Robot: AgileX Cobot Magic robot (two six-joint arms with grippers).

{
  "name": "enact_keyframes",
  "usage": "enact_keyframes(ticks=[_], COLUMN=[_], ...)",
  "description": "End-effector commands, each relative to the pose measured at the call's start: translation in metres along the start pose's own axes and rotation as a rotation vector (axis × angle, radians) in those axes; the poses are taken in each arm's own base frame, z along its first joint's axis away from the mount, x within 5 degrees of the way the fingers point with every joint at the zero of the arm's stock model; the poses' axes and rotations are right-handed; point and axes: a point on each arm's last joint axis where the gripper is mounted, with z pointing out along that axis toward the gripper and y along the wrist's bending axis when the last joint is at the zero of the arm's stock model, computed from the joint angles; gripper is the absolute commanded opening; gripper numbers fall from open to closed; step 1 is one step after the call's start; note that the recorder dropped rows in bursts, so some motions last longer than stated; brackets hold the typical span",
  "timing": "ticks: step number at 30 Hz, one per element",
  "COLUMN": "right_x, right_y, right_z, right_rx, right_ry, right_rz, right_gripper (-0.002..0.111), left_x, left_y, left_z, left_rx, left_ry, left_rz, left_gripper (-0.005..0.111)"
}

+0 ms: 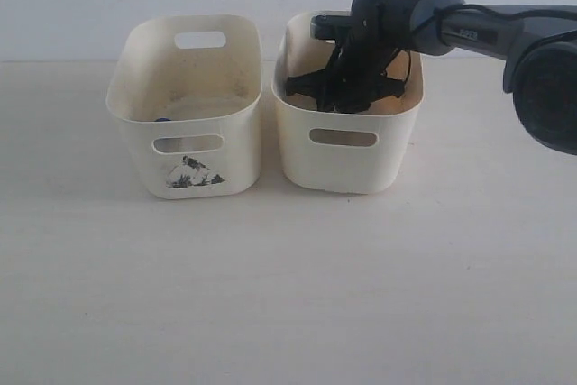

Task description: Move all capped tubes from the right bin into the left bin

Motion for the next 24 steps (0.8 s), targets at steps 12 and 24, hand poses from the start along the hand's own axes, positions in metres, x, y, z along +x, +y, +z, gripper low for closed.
enact_keyframes(ticks=[12,24], right_x=[-0.045,-0.037], right_y=[0.012,0.06], right_z=[-0.155,-0.19], right_rx=[-0.041,-0.42], right_ry=[-0.238,-0.205], right_rz=[-0.016,0.048], right_gripper=[0.0,0.0], left_x=[-0.003,-0.003], left_y=[0.0,0.0], left_z=[-0.001,-0.001], left_rx=[0.001,0.001], left_ry=[-0.021,-0.021], left_rz=[-0.018,-0.018], left_gripper=[0.004,0.004])
